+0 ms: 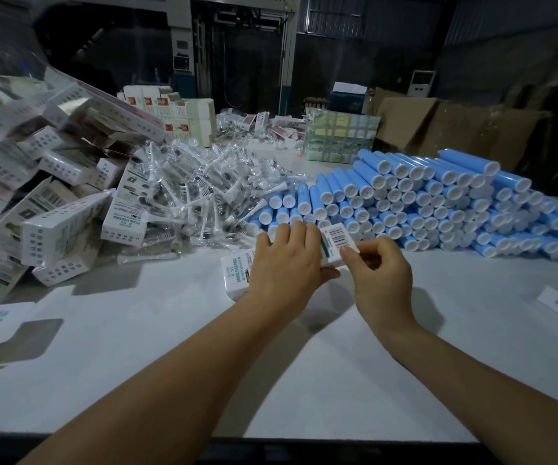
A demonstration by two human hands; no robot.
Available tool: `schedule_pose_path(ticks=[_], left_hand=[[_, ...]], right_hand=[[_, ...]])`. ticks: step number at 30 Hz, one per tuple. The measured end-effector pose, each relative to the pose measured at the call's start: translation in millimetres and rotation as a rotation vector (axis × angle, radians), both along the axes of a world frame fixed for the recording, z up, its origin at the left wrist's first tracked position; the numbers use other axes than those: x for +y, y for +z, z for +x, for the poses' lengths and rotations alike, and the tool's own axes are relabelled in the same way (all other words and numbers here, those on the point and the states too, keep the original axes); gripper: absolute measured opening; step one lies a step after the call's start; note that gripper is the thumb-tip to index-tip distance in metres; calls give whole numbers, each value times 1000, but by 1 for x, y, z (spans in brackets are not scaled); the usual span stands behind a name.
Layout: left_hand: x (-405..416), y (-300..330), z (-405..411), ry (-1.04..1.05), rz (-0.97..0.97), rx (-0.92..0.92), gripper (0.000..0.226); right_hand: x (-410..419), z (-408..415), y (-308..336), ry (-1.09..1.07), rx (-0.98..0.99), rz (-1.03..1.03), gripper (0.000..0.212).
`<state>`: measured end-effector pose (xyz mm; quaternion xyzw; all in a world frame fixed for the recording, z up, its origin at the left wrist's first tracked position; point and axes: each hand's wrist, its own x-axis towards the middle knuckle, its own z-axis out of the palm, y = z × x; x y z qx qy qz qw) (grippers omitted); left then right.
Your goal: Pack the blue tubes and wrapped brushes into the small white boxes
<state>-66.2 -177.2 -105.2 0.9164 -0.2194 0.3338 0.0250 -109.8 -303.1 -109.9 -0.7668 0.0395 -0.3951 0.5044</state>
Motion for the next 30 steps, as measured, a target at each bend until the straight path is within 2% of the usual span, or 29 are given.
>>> schedule_pose_path(ticks=[12,17,21,24,26,28,29,30], left_hand=[[3,-1,-2,3,35,-74,72],[2,1,-3,-23,8,-64,72],[0,0,-7,-32,67,-159,66],[0,-2,-7,-36,76,-115,65],[0,2,-3,-42,23,-14,67],[2,11,1,-67,-133,84,68],[3,19,2,-112,-298,166,66],[5,29,2,-203,-549,278,60]], right_hand=[[0,-3,-2,-33,-98,-197,5],[-4,2,1,82,-21,40,23],[-6,7,-1,124,70,85,30],[-6,7,-5,138,122,128,33],[-6,6,0,178,114,122,33],[-5,3,4,246,63,96,36],[-4,1,7,291,38,102,38],[-1,-2,8,332,29,114,41]])
